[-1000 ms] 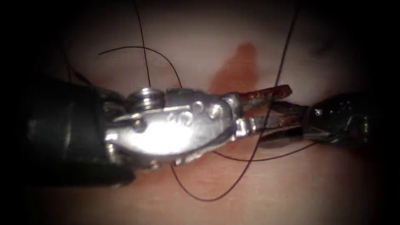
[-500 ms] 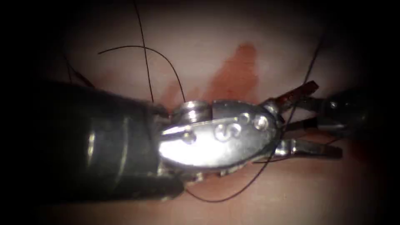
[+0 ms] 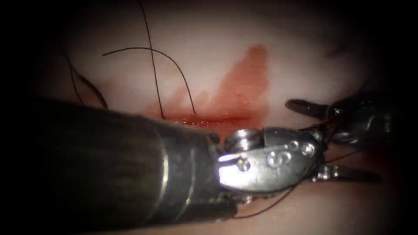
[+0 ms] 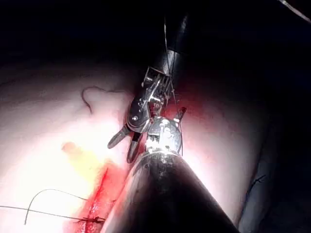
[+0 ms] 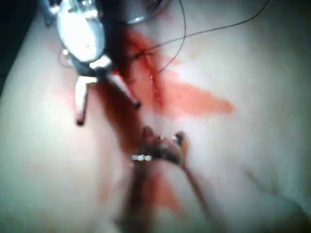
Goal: Wound Closure
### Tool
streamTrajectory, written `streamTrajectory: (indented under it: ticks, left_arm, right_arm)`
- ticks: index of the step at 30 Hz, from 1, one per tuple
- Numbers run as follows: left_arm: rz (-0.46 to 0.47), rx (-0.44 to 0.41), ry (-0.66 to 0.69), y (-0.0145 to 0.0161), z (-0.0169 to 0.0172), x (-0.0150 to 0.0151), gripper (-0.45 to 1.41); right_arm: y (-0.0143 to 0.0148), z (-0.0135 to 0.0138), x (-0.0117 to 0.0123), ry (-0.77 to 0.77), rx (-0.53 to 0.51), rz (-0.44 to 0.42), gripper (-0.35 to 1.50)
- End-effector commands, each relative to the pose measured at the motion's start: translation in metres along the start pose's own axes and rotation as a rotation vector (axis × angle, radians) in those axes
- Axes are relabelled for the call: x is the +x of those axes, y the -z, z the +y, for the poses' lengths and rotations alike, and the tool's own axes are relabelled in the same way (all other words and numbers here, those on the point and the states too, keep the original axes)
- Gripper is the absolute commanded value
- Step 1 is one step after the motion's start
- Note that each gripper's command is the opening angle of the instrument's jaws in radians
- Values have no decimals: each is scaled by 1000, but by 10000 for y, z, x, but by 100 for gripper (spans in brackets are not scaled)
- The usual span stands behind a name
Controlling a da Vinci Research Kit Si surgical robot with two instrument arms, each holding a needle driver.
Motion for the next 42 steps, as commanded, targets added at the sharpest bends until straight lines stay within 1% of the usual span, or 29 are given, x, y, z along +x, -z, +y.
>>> streamTrajectory:
  ticks: [1, 2, 5, 8, 11, 18, 21, 23, 29, 34, 35, 36, 37, 38, 39, 42]
  left_arm:
    - [0, 0, -2, -6, 0, -6, 47]
    - [0, -1, -2, -7, 0, -6, 36]
    - [0, 0, -5, -6, 1, -8, -45]
    - [-2, 33, -29, -5, 5, -8, -45]
    - [-3, 53, -49, 3, 6, -5, -45]
    - [-6, 93, -49, 44, -16, 17, -45]
    - [-8, 104, -52, 54, -23, 21, -45]
    - [-9, 114, -52, 54, -24, 20, -45]
    - [-6, 84, -58, 38, -13, 14, -45]
    - [-2, 50, -62, 29, -9, 17, -45]
    - [-1, 41, -56, 27, -8, 17, -25]
    - [0, 35, -32, 25, -8, 19, 9]
    - [1, 31, -1, 22, -8, 20, 37]
    - [2, 27, 5, 19, -8, 21, 56]
    - [2, 23, 11, 16, -7, 22, 66]
    - [4, -7, 14, 9, -1, 22, 73]
  right_arm:
    - [-9, -6, -1, 0, 5, 0, 118]
    - [-9, -6, -1, 0, 5, 0, 118]
    - [-10, -7, 0, -1, 7, 0, 118]
    - [-10, -8, 0, -1, 7, 0, 118]
    - [-10, -8, 0, -1, 7, 0, 118]
    - [-7, -10, 3, -6, 21, 22, 118]
    - [-6, -9, 3, -6, 21, 22, 118]
    - [-7, -9, 3, -6, 21, 22, 118]
    - [-7, -9, 3, -6, 21, 22, 118]
    - [-7, -9, 2, -5, 24, 21, 118]
    - [-7, -9, 2, -5, 24, 21, 118]
    - [-7, -9, 2, -4, 24, 21, 118]
    - [-8, -9, 2, -4, 24, 21, 118]
    - [-8, -9, 2, -4, 24, 21, 118]
    - [-8, -9, 2, -4, 24, 22, 118]
    - [-8, -10, 1, -4, 24, 22, 118]
